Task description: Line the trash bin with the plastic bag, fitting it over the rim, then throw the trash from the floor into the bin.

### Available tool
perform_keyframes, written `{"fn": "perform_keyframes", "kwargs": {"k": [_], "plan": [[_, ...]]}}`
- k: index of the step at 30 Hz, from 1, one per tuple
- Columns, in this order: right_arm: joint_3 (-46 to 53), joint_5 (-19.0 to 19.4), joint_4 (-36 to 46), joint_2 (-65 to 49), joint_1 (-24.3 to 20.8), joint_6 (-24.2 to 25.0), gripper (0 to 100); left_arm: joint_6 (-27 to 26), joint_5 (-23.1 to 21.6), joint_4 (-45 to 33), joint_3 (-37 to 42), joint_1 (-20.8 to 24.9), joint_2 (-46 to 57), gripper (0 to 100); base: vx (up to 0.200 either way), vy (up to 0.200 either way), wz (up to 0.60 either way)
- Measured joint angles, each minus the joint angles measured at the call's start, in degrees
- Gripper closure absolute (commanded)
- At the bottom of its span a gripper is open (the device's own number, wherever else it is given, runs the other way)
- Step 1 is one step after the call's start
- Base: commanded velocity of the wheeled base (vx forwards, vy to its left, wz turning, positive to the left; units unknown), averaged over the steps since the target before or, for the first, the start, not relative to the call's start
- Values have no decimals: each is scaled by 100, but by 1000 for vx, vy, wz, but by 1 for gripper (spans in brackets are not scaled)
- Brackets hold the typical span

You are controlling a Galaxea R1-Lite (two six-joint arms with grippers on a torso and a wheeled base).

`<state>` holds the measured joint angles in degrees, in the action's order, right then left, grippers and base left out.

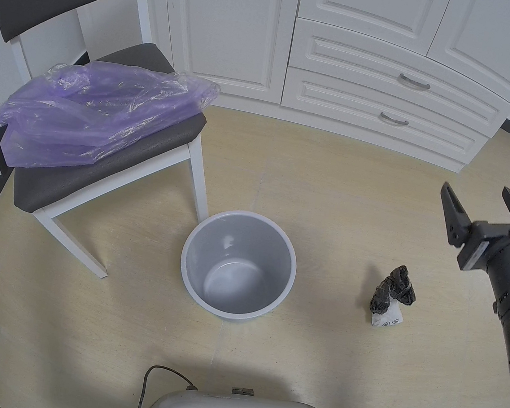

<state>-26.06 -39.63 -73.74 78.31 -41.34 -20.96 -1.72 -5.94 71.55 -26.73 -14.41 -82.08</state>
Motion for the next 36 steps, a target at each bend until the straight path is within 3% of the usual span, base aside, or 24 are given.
{"fn": "perform_keyframes", "kwargs": {"k": [9, 12, 16, 21, 36], "plan": [[399, 202, 1552, -1129, 22, -384, 0, 11, 28, 5, 116, 477, 77, 100, 0, 0, 0], [474, 279, 1749, -1407, 22, -327, 0, 9, 28, -24, 328, 1025, 201, 100, 0, 0, 0], [506, 466, 1826, -1446, -2, 119, 0, 6, 77, -27, 455, 1292, 234, 100, 0, 0, 0], [388, 602, 1876, -1387, 0, 407, 0, -5, 90, -27, 489, 1303, 215, 100, 0, 0, 0], [-238, 553, 1641, -1296, -24, 610, 0, -27, 44, 38, 455, 1507, 350, 100, 0, 0, 0]]}}
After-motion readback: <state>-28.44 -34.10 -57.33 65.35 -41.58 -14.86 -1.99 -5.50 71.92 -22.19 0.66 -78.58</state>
